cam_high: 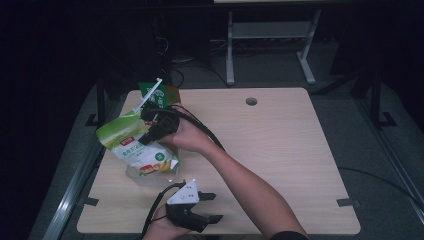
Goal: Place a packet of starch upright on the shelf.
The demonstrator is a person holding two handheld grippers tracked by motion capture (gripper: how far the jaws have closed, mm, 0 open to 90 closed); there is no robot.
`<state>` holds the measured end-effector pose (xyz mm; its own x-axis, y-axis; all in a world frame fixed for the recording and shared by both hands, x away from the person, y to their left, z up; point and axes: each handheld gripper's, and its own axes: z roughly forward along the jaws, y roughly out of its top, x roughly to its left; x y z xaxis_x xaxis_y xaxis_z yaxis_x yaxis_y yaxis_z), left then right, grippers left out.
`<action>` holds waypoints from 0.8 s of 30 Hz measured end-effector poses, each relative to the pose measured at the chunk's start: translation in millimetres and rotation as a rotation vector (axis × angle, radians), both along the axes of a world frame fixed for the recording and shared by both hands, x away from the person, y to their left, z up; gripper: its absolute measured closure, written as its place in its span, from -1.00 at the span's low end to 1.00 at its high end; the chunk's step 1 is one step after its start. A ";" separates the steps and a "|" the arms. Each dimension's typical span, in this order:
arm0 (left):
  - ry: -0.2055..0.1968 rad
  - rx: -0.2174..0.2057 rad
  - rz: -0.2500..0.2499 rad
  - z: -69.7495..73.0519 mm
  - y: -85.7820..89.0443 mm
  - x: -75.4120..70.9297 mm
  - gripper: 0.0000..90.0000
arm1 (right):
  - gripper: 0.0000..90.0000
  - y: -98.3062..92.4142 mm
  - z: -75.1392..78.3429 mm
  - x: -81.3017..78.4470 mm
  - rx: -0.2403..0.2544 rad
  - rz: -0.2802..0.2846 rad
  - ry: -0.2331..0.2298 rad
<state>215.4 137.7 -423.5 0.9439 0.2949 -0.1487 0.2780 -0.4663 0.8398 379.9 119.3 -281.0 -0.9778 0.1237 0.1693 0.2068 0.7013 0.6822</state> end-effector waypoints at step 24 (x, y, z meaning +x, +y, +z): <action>0.003 0.002 -0.005 -0.7 1.2 0.2 -0.23 | 0.98 19.4 -46.1 4.2 -0.017 -0.009 0.060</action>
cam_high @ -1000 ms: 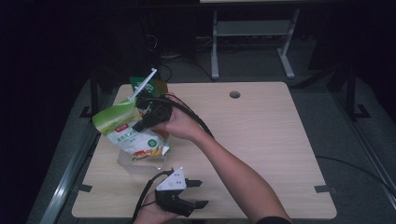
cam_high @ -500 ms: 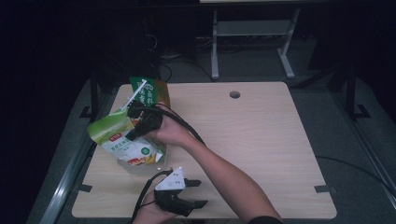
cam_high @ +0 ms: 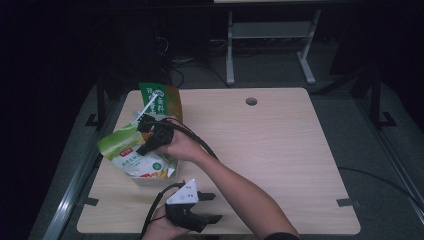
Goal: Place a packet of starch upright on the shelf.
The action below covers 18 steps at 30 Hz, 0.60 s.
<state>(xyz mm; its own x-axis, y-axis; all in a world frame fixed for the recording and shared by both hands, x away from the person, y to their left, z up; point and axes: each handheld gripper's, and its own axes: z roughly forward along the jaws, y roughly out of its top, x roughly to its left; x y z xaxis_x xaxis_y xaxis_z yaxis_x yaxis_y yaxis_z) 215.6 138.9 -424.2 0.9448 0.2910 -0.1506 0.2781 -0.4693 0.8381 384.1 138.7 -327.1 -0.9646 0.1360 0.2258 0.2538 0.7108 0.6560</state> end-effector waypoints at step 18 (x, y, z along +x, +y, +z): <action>-0.006 0.010 0.005 -1.2 1.4 1.1 -0.23 | 0.94 -8.4 -11.7 -3.6 -0.028 0.005 -0.008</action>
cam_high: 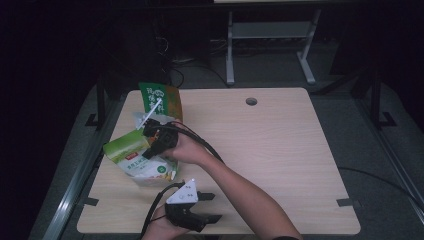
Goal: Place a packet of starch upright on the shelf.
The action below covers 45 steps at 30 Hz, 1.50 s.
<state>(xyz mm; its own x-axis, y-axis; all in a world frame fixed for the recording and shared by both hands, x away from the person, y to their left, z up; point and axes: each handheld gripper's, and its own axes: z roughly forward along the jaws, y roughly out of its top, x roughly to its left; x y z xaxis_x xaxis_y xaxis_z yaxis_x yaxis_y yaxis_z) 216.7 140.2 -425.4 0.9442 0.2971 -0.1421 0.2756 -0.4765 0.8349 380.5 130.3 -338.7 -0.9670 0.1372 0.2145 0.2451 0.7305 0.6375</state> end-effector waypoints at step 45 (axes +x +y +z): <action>0.003 -0.002 0.041 -0.1 7.5 6.1 -0.26 | 0.72 -44.8 -24.7 2.5 0.033 -0.024 0.071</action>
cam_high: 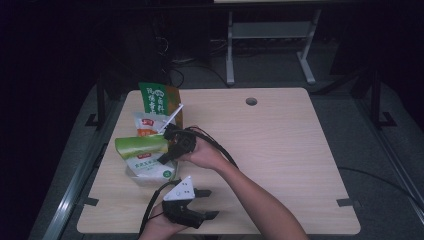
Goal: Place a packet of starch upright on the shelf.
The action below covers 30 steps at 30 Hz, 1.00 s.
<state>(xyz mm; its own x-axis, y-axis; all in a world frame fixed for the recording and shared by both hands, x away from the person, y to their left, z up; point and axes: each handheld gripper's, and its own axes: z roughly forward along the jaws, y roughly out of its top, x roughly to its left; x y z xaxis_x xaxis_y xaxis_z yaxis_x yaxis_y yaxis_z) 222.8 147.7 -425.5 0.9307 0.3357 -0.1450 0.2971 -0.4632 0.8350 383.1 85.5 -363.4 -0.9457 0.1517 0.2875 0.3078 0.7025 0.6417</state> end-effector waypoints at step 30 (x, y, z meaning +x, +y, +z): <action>0.012 0.008 0.044 -3.2 3.9 10.2 -0.36 | 0.16 -92.5 14.3 12.5 0.047 -0.160 -0.018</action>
<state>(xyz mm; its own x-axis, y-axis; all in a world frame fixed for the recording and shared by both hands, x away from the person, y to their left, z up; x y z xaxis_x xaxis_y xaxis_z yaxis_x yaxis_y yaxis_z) 233.0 151.6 -428.7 0.9132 0.3777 -0.1532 0.3274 -0.4559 0.8276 395.6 -6.9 -349.1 -0.9156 0.2881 0.2805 0.4015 0.6146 0.6791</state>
